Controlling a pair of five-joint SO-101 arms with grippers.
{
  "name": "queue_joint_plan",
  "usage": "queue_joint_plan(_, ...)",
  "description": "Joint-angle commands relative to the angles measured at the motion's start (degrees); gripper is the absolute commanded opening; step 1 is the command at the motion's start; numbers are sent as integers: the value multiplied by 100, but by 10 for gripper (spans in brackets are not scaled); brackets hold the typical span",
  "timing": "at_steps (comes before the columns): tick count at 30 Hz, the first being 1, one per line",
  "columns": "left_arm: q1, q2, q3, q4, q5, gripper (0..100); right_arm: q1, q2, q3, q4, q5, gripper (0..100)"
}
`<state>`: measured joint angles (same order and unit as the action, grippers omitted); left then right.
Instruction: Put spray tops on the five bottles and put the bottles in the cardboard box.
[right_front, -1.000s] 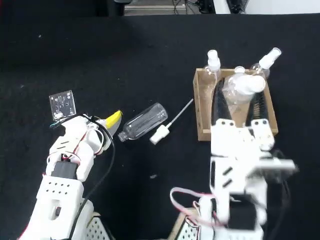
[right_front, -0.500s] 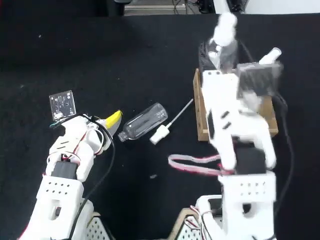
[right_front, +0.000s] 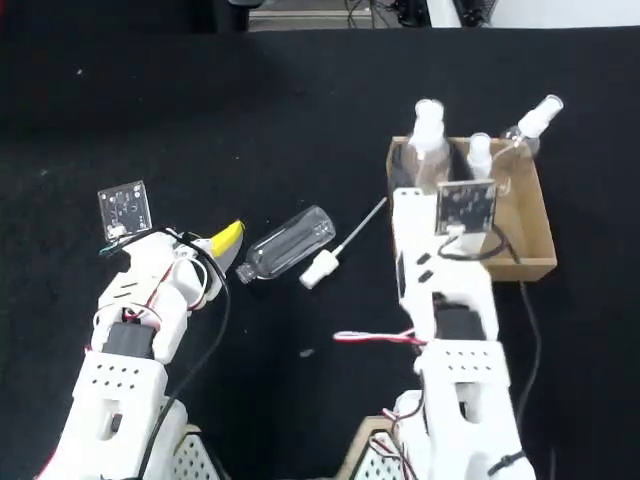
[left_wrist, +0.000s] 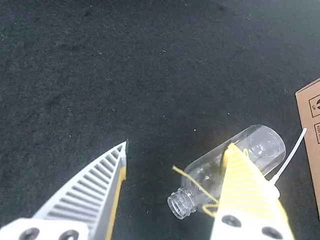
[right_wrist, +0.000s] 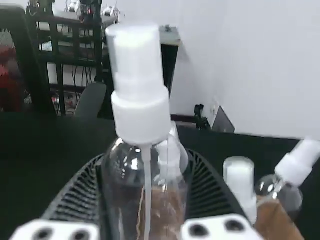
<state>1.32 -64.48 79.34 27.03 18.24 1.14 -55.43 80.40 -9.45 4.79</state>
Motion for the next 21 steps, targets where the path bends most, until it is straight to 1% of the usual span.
queue_joint_plan(1,-57,-97,-84,-132,-44,288,97,4,374,-545,-9,10)
queue_joint_plan(6,-57,-97,-75,-132,-44,288,105,4,1015,-1284,26,10)
queue_joint_plan(10,-57,-97,-66,-132,-44,288,396,13,1332,-1679,-9,10)
queue_joint_plan(14,-57,-97,-75,-132,-44,288,695,13,1464,-1758,-18,10)
queue_joint_plan(21,-57,-97,-75,-132,-44,288,695,40,1473,-1723,-26,10)
